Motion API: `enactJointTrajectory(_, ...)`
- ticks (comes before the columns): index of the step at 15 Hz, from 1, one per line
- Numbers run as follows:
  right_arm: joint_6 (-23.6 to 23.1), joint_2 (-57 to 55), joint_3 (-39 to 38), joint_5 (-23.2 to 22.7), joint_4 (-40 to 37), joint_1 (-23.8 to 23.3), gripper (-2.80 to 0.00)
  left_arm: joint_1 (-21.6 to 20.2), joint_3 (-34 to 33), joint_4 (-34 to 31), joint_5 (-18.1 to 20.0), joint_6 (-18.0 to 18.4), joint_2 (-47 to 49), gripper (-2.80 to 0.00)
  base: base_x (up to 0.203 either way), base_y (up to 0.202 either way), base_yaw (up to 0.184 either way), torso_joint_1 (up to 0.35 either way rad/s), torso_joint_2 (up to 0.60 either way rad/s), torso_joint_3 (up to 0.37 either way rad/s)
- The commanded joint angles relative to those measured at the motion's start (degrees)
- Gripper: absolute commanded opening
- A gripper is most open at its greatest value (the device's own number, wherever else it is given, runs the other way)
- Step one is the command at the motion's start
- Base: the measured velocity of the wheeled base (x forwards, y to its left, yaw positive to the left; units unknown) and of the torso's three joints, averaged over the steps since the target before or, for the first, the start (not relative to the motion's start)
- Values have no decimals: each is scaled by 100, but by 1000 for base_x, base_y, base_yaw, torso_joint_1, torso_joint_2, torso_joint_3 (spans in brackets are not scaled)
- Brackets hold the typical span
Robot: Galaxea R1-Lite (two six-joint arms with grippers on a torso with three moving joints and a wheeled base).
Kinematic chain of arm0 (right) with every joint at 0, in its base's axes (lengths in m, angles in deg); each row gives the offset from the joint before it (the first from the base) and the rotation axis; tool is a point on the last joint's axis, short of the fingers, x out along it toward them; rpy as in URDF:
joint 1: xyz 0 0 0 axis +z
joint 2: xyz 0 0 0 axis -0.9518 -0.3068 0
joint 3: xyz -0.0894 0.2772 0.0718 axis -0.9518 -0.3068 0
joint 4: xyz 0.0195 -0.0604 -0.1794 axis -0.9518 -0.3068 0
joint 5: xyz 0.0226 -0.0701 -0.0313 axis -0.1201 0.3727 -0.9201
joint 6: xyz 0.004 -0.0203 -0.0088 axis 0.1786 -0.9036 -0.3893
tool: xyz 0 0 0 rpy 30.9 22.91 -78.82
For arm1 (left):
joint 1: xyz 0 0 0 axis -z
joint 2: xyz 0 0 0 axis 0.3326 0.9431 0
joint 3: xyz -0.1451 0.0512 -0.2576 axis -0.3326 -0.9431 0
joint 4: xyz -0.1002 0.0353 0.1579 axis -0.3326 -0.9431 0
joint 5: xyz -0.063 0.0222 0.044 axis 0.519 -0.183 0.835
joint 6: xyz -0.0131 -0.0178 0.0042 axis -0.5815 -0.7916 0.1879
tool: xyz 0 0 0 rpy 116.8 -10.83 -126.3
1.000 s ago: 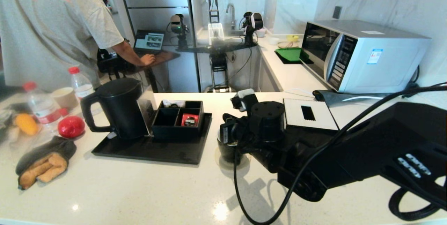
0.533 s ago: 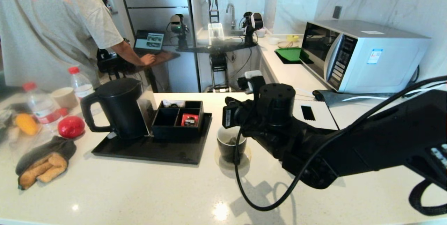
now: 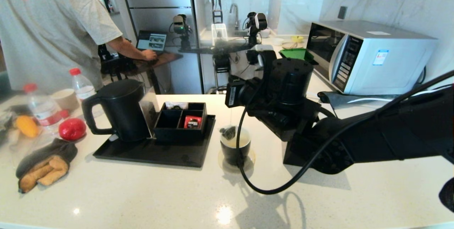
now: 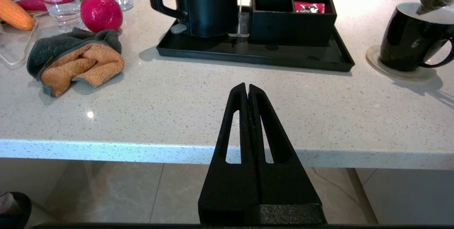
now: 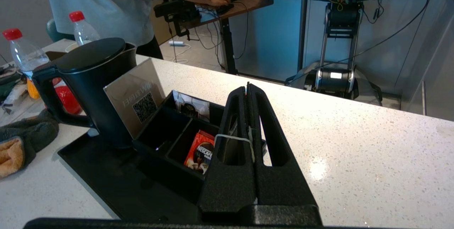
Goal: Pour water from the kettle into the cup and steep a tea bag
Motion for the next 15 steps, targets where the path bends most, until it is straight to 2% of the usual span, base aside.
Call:
enactJointTrajectory(1, -1, -66, -186, 12, 104, 4, -280, 0, 0, 4, -3, -1, 0, -280, 0, 0, 0, 0, 0, 0)
enactJointTrajectory(10, 8, -263, -1077, 3, 593, 6, -280, 0, 0, 4, -3, -1, 0, -280, 0, 0, 0, 0, 0, 0)
enactJointTrajectory(15, 0, -396, -1159, 3, 595, 6, -280, 6, 0, 4, -3, -1, 0, -280, 0, 0, 0, 0, 0, 0)
